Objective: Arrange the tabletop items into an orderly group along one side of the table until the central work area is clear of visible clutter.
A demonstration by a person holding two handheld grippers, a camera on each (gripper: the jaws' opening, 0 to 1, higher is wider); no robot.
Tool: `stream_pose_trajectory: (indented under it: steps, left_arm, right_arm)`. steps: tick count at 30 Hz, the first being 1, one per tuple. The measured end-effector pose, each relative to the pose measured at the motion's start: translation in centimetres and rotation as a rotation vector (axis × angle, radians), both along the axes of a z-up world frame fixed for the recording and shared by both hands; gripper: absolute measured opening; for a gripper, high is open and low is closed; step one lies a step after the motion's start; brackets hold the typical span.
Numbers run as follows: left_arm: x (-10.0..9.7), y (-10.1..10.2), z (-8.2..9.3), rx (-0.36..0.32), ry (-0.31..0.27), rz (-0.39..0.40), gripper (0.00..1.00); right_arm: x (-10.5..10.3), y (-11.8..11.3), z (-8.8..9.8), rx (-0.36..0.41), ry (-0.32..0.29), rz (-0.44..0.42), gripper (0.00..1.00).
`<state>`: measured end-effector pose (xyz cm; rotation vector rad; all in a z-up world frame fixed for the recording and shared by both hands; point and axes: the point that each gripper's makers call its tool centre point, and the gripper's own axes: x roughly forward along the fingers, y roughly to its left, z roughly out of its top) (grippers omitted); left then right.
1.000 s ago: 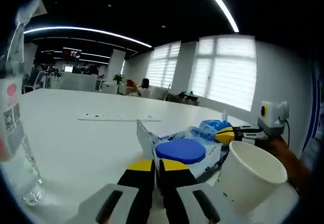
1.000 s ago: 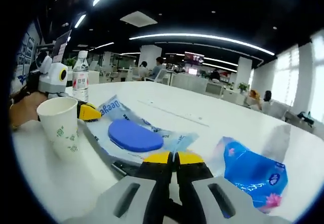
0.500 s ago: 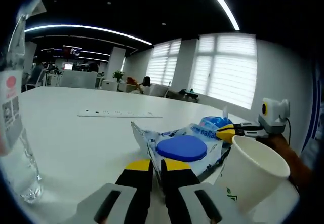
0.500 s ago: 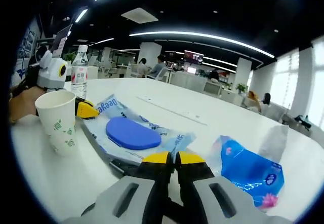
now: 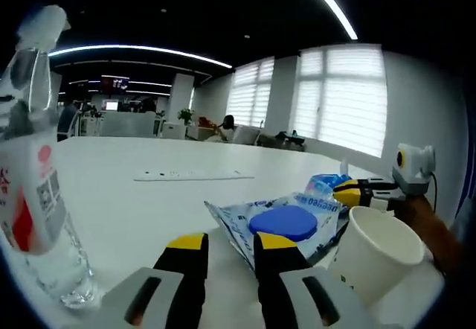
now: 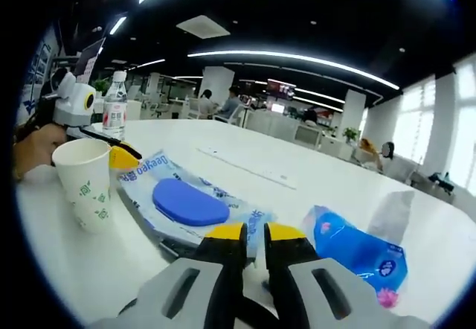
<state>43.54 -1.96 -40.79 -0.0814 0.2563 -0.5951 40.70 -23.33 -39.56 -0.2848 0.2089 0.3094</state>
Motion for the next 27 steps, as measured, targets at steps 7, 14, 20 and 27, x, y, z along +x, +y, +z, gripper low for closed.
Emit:
stream_pose_trajectory:
  steps: [7,14,20,27]
  left_arm:
    - [0.1,0.4,0.4,0.005,-0.016,0.009,0.23]
    - [0.1,0.9,1.4,0.030,-0.046,0.001,0.23]
    - [0.0,1.5,2.4,0.057,-0.064,-0.017,0.23]
    - [-1.2,1.9,3.9,0.102,-0.113,-0.060,0.26]
  right_arm:
    - [0.0,0.1,0.4,0.015,-0.010,0.007,0.09]
    - [-0.2,0.7,1.6,0.089,-0.041,0.028,0.19]
    - [-0.5,2.1,2.7,0.203,-0.045,0.102,0.22]
    - [-1.1,3.4,3.5,0.220,-0.051,0.151,0.26]
